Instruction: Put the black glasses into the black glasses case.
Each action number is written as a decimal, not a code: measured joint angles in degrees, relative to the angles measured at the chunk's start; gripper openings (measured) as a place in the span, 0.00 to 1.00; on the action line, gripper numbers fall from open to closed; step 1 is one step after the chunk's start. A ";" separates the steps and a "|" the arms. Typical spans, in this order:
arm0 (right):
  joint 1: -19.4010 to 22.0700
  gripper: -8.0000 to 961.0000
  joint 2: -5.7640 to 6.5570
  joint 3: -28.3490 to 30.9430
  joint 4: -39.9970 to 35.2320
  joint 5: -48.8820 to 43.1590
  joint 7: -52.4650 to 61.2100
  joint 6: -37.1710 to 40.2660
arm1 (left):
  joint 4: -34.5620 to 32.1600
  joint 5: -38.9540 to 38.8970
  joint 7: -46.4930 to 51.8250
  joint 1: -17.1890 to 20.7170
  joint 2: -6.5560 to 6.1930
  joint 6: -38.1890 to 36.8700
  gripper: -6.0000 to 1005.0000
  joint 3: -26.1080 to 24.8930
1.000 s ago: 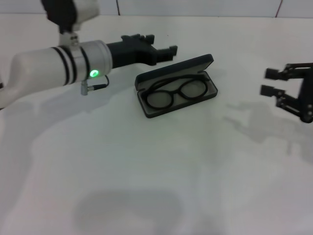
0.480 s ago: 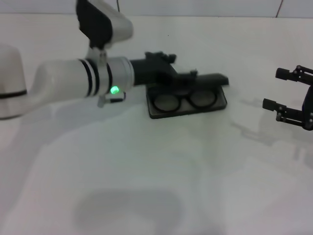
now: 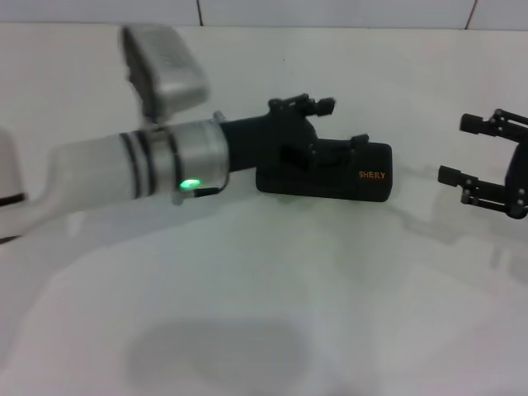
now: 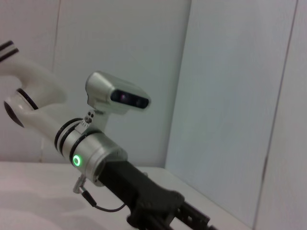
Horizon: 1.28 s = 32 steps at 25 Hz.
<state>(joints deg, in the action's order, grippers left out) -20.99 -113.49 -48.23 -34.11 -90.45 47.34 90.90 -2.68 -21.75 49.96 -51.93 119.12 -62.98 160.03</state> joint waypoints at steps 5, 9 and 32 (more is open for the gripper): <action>-3.38 0.74 0.12 -2.52 0.39 -0.10 2.58 5.75 | 8.72 1.35 0.31 3.01 -2.77 -28.14 0.81 1.97; -7.99 0.78 0.27 -5.83 1.33 -0.13 6.67 7.98 | 12.98 2.44 -1.77 7.04 -5.45 -45.19 0.81 2.96; -12.84 0.90 -2.67 -11.80 5.23 -0.49 6.87 2.46 | 16.33 4.09 -6.74 14.89 -6.11 -48.98 0.81 2.92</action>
<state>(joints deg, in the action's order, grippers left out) -33.83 -116.16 -60.03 -28.89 -90.94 54.21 93.37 13.65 -17.66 43.22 -37.04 113.01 -111.96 162.95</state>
